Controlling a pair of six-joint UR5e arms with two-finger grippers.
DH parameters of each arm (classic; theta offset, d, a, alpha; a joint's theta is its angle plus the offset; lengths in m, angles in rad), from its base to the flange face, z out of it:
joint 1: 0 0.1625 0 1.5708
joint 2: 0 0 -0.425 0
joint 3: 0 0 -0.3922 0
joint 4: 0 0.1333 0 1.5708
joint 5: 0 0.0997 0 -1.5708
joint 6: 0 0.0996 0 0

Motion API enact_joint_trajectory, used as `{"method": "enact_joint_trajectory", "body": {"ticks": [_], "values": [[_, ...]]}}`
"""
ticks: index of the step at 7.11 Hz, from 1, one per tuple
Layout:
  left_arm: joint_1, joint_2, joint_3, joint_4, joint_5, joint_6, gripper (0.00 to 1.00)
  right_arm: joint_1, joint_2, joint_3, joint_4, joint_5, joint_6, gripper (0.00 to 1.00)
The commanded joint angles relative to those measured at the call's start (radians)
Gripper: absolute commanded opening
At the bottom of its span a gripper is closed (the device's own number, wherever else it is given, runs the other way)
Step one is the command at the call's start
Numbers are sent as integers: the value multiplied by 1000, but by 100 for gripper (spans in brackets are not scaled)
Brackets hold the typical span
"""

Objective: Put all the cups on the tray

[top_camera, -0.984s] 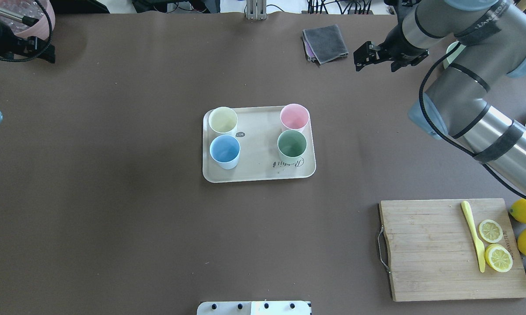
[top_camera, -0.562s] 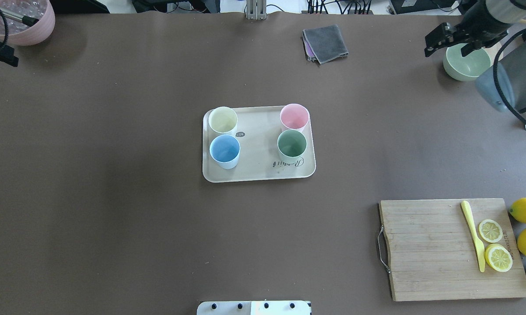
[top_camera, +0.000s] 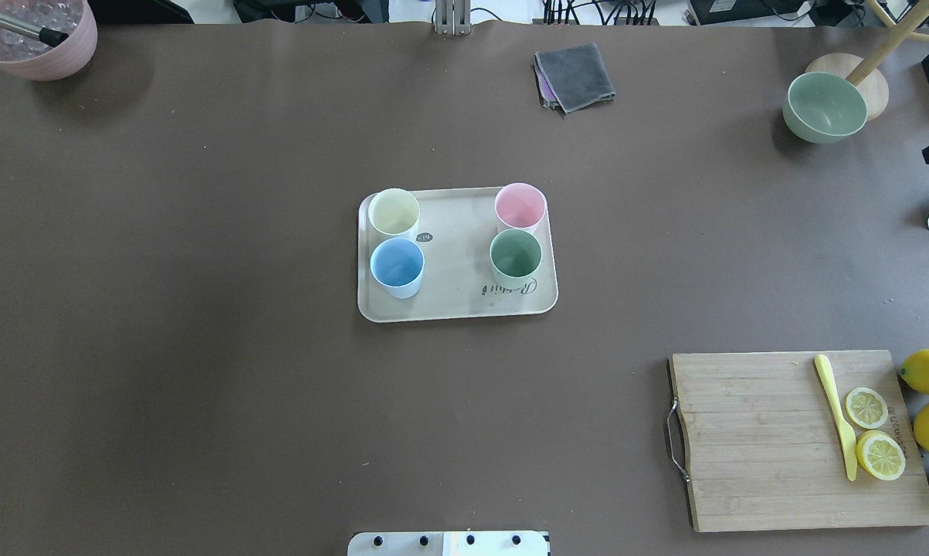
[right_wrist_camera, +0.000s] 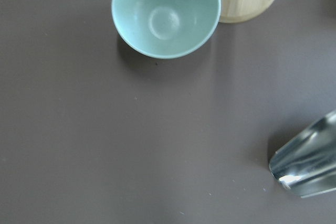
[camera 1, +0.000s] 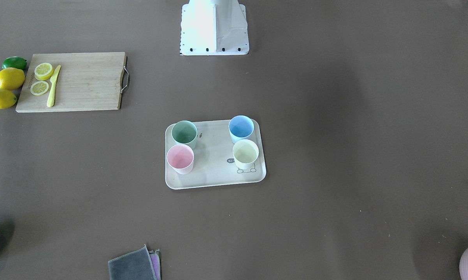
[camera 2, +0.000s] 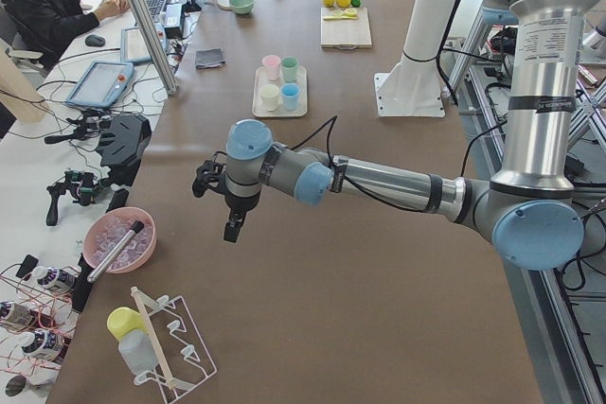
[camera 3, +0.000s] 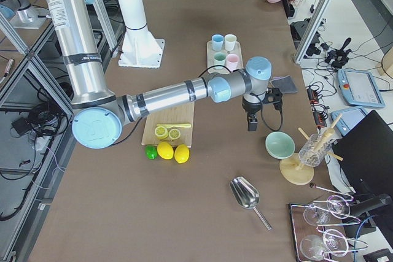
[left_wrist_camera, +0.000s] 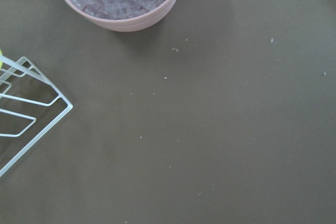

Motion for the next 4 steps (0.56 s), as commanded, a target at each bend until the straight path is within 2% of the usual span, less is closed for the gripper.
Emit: {"method": "enact_joint_trajectory", "body": {"ticks": [1,4], "values": [[-90,89,12,1,-18,42,98,39,-95,9,1,11,-32,100],[-87,94,21,0,-16,39,98,94,-121,10,-7,-4,-33,100]]}}
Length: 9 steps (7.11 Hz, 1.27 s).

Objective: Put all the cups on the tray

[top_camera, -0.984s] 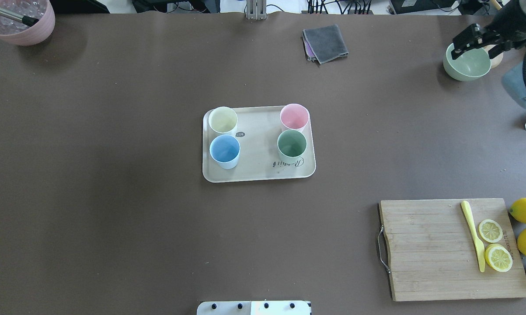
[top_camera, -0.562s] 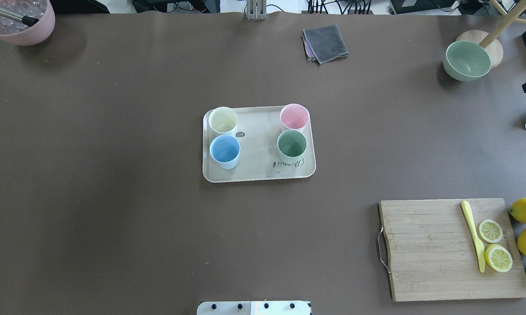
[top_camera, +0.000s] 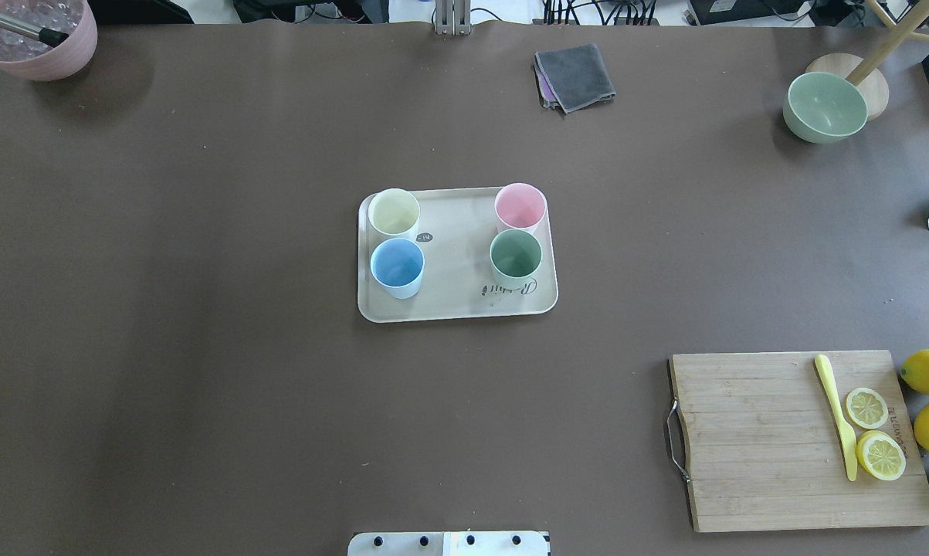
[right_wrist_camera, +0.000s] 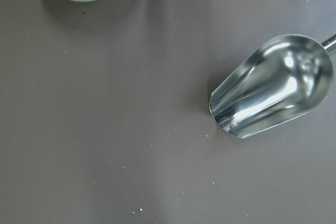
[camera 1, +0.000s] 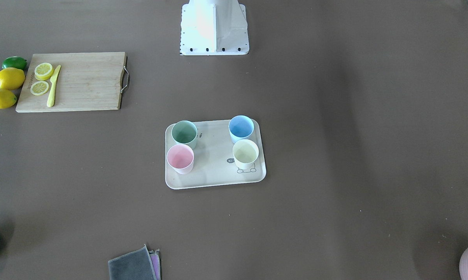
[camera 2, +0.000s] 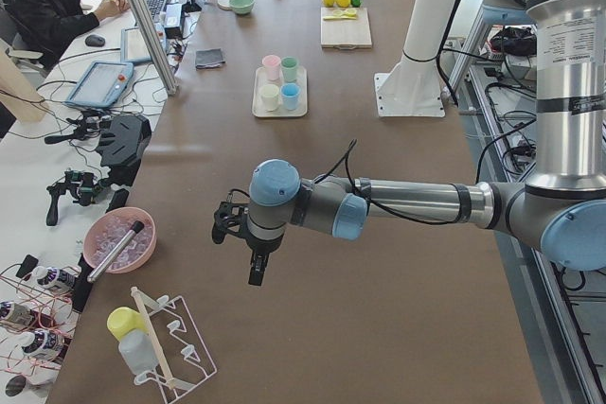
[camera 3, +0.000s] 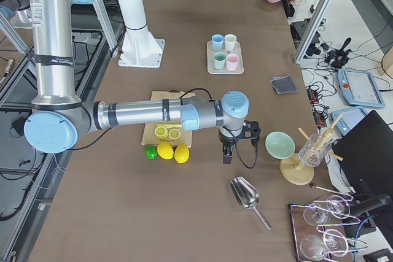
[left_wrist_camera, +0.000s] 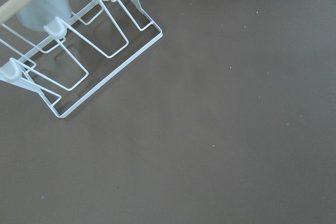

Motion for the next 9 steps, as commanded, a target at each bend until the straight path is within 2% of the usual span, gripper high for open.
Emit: {"method": "enact_joint_trajectory", "body": {"ticks": [1,9], "values": [[1,0,-1,-2,3,-7,98,56,-12,5,-12,-3,-1,100],[4,-14,6,0,11,-12,98,61,-20,9,-12,-4,-1,100]]}}
